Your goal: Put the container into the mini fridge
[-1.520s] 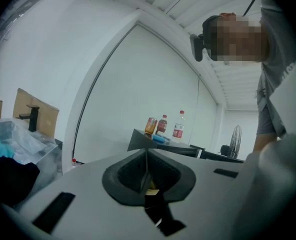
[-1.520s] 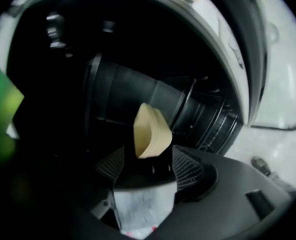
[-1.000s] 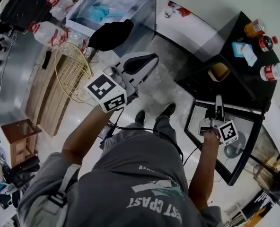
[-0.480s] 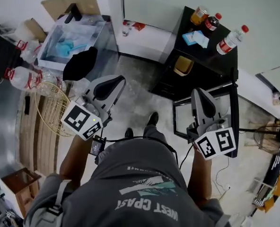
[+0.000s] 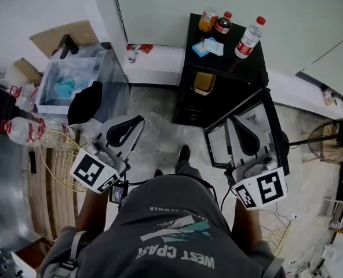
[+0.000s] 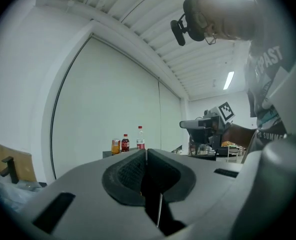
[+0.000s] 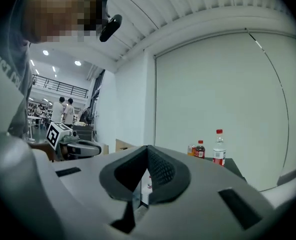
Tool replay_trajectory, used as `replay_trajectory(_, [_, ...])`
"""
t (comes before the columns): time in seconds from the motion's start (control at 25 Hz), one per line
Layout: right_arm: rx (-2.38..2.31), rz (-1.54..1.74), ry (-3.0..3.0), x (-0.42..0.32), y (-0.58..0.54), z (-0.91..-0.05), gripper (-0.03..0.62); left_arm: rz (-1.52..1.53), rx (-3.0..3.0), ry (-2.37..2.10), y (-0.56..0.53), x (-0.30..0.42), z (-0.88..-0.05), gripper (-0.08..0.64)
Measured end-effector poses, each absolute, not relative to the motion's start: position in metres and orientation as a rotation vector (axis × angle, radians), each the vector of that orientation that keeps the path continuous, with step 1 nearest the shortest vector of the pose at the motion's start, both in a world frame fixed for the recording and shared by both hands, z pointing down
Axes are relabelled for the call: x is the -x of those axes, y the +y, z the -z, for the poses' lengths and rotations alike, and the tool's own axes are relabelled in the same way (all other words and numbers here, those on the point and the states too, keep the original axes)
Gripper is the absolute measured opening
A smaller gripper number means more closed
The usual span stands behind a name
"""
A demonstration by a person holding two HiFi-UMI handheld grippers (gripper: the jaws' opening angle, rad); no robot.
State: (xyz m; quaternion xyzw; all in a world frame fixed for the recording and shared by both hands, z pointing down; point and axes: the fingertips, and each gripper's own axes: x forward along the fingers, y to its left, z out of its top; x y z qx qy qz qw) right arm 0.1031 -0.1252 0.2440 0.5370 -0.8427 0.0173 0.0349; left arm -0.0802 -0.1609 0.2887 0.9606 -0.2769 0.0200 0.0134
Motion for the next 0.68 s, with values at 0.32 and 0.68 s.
replay_trajectory(0.32, [-1.676,-0.062,-2.567,-0.1120,-0.1231,-0.2433,0.026,-0.071,-2.990,-0.850,-0.1578,0.0792,-0.2894,0.025])
replay_trajectory(0.68, [-1.667,-0.063,-2.563,-0.1069,-0.1257,-0.2483,0.026,-0.085,-2.975,-0.854,-0.1566,0.0856,-0.2976,0.026])
